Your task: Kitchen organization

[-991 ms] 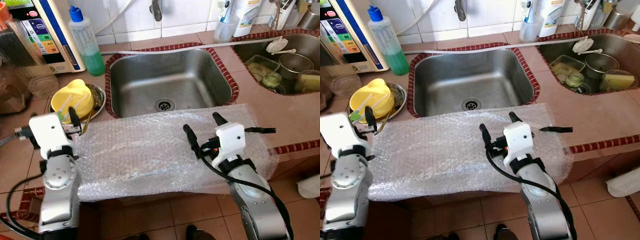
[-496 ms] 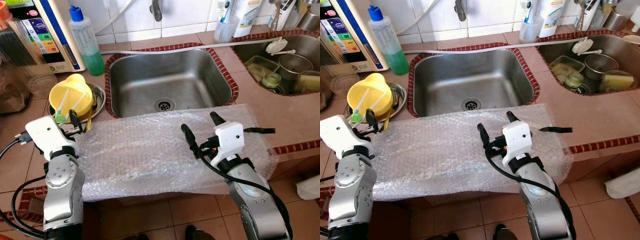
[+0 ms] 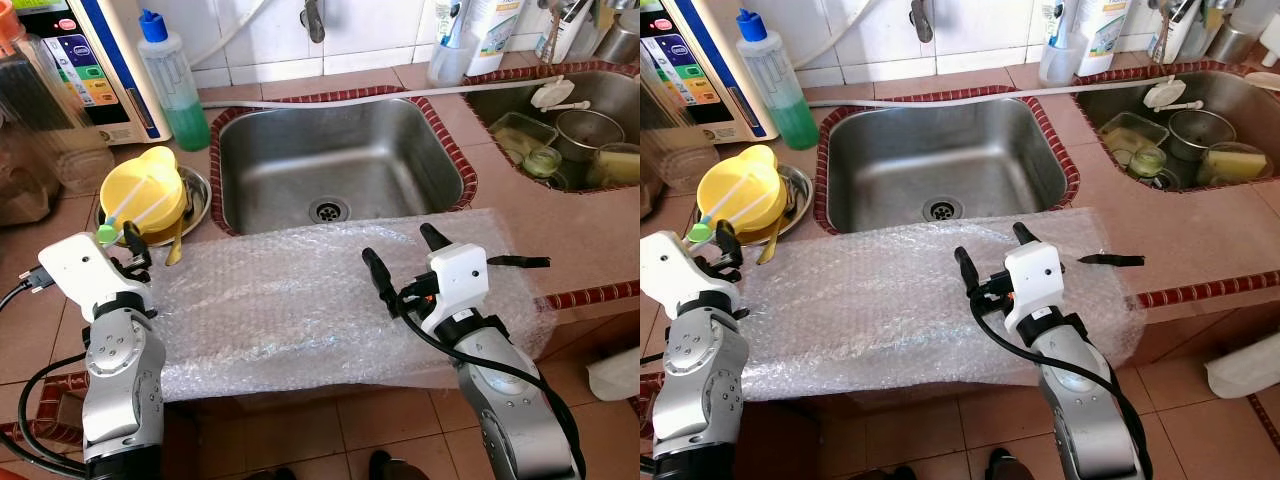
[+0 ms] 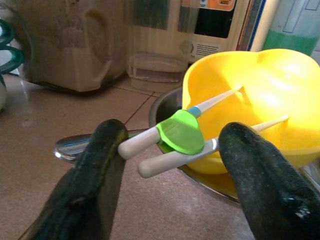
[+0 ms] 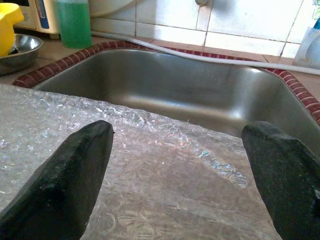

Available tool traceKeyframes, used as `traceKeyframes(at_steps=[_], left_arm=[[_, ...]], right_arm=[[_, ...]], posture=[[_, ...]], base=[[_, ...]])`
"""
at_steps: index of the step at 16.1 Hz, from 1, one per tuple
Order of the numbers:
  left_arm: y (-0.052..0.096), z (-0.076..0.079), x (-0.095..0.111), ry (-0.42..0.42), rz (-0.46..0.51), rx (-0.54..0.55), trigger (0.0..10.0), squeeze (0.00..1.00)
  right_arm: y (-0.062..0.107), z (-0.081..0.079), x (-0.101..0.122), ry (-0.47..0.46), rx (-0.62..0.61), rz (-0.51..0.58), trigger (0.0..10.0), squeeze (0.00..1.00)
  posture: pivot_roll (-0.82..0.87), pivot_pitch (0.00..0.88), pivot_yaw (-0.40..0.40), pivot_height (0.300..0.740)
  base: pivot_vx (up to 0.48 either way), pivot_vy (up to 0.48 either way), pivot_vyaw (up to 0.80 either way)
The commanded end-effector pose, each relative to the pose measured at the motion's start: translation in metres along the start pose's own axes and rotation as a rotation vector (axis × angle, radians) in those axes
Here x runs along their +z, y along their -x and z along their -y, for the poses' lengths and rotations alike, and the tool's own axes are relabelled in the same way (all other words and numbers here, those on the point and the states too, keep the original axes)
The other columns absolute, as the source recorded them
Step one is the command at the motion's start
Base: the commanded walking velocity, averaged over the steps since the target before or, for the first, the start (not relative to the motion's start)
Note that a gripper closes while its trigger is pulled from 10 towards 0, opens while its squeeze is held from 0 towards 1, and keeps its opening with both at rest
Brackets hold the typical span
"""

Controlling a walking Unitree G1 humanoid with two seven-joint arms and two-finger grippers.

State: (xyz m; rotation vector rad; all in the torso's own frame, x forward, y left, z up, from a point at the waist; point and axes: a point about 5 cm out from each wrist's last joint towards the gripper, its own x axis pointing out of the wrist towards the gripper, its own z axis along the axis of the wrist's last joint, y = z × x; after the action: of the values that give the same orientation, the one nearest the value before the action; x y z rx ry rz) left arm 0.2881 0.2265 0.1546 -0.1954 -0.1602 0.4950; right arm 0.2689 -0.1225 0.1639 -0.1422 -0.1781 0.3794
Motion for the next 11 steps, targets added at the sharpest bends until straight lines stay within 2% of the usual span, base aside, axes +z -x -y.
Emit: traceKeyframes(at_steps=[1,7,11], left_arm=[[0.0,-0.008,0.004,-0.003,0.01,0.037,0.0,0.0],[-0.003,-0.009,0.014,0.017,0.045,0.057,0.0,0.0],[-0.003,-0.008,0.015,0.017,0.05,0.05,0.0,0.0]], right_arm=[[0.0,-0.003,0.0,-0.006,0.012,-0.005,10.0,0.0],[-0.004,-0.002,0.007,-0.04,0.019,0.031,10.0,0.0],[-0.004,-0.007,0.012,-0.054,0.061,0.048,10.0,0.0]], posture=[[-0.15,0.201,0.056,0.74],[-0.14,0.199,0.054,0.74],[-0.14,0.197,0.057,0.74]], base=[[0.0,0.0,0.0],[0.0,0.0,0.0],[0.0,0.0,0.0]])
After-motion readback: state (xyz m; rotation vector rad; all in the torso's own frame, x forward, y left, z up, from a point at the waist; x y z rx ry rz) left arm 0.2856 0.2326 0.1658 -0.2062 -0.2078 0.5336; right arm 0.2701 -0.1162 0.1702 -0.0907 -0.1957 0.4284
